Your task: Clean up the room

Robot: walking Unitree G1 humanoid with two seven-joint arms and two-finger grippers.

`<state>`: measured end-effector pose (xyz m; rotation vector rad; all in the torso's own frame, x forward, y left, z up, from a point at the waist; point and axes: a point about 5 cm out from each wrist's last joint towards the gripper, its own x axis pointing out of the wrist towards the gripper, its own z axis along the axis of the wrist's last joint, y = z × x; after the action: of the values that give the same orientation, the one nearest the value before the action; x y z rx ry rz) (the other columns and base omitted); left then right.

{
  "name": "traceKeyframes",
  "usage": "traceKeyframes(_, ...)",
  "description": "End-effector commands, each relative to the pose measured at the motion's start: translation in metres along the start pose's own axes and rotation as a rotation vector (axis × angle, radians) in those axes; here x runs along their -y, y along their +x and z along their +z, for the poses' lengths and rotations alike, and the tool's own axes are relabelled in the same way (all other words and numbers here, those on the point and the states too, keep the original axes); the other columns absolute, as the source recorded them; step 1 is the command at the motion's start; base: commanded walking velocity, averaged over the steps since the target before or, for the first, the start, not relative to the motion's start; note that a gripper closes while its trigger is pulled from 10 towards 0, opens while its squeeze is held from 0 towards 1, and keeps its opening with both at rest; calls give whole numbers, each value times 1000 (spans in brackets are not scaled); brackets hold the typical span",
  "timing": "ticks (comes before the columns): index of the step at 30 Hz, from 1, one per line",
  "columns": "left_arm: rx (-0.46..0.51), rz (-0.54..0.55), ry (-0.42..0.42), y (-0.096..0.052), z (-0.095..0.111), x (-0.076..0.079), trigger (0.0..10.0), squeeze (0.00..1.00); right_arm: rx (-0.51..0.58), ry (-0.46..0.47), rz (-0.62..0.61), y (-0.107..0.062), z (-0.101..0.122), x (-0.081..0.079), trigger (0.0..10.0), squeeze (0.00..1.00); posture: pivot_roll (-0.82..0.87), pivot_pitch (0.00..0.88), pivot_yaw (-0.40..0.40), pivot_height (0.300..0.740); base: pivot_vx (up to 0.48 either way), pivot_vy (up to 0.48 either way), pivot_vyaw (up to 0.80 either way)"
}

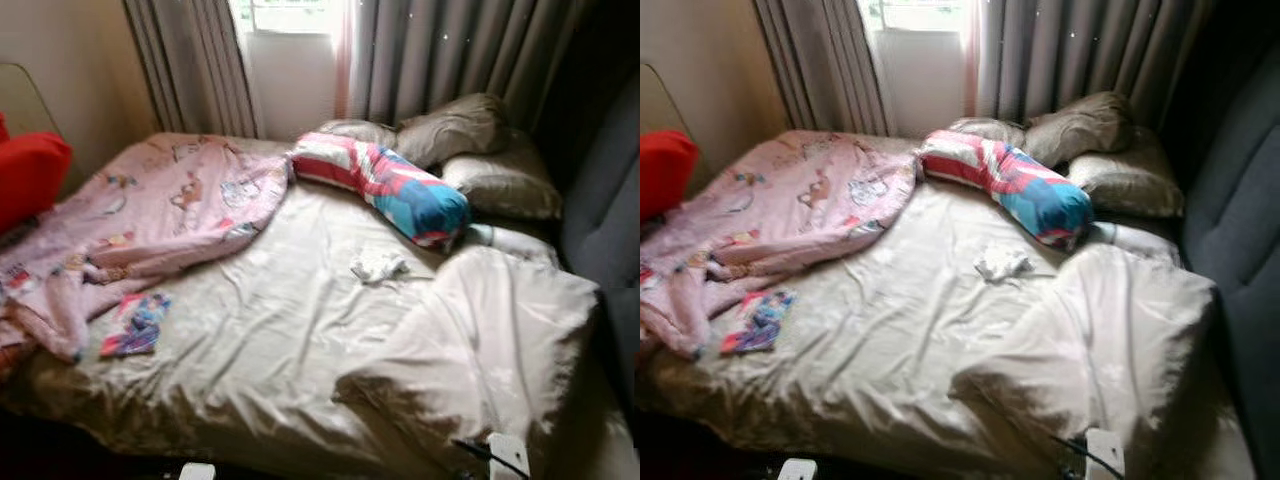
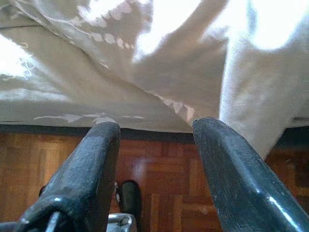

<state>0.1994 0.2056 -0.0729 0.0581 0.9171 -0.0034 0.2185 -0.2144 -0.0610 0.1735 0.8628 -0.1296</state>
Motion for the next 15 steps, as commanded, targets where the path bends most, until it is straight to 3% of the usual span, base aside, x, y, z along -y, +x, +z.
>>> traceKeyframes(1,0,11,-8,-1,-1,-6,10000,0,-25,7,3,0,-6,-1,10000,0,-13,58,6,740,0,0,-763)
traceKeyframes(15,2,10,0,-1,0,-5,10000,0,-27,1,8,0,-5,-1,10000,0,-14,62,6,740,0,0,-758)
